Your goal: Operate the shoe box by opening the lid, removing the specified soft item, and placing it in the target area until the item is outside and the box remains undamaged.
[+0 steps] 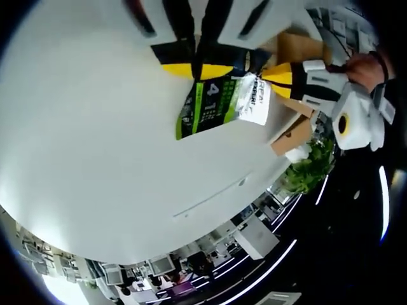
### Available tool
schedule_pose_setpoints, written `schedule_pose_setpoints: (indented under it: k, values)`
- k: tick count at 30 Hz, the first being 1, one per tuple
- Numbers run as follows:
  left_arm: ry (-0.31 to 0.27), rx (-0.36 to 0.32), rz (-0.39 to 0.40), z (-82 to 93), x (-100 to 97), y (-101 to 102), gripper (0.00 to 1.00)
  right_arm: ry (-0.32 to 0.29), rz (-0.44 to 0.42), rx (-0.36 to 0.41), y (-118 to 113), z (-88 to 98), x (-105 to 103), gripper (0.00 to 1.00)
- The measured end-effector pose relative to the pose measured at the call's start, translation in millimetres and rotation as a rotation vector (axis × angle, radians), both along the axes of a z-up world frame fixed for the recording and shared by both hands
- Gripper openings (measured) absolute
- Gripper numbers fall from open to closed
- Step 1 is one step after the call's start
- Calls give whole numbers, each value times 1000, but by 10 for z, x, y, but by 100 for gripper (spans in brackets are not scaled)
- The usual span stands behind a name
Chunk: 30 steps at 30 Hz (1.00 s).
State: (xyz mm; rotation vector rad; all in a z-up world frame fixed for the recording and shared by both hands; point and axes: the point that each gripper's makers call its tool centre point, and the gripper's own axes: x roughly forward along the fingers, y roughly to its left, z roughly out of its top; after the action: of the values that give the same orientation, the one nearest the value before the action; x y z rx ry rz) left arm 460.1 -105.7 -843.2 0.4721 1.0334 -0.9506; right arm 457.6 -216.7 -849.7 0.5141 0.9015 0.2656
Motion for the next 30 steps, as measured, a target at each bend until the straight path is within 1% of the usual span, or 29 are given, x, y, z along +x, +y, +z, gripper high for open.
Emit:
schedule_pose_setpoints:
  k: [7,11,17,20,27,30]
  values:
    - [0,32,-25,-65,-7,12,0,7,6,-1,6,-51,-22,0]
    - [3,33,-21,-74,-3,11,0,7,5,-4,18,-40,-46,0]
    - [4,41,-31,-85,-12,18,0,-5,2,0,20,-40,-33,0]
    - [6,39,-30,-82,-18,21,0,-17,14,-2,53,-19,-41,0]
    - [10,37,-36,-70,-40,27,2,-23,16,-7,59,26,-83,6]
    - [3,40,-38,-50,-41,36,3,-28,18,-9,61,59,-121,7]
